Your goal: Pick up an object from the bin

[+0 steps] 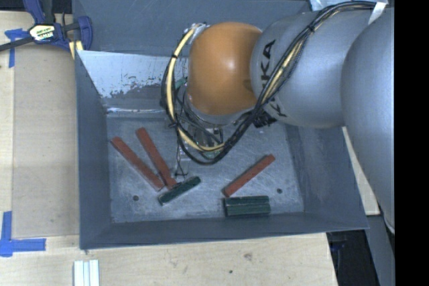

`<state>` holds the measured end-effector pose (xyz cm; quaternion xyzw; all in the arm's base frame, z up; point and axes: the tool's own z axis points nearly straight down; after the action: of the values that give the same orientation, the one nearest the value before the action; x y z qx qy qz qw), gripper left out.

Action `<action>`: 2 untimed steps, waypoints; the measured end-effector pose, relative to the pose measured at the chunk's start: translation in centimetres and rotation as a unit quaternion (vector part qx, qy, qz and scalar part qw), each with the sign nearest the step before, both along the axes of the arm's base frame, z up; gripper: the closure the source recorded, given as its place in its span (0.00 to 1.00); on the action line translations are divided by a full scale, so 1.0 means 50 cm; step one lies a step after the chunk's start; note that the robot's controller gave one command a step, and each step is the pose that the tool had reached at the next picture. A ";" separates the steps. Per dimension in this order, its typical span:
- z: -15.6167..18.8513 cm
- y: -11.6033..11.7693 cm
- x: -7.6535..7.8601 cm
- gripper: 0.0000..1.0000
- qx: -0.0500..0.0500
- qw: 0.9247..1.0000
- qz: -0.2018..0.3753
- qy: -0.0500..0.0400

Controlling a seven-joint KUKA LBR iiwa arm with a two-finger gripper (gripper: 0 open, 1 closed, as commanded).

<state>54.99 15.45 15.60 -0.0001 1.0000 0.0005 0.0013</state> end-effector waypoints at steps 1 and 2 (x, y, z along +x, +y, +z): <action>0.000 0.000 0.000 0.00 0.000 1.000 -0.001 0.000; -0.125 0.132 0.003 0.00 0.001 0.999 -0.045 -0.001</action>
Offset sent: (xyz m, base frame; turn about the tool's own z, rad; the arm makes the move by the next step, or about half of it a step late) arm -0.0011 0.0888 -0.0860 0.1156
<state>55.16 22.05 9.36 0.0454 0.9990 0.0010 0.0027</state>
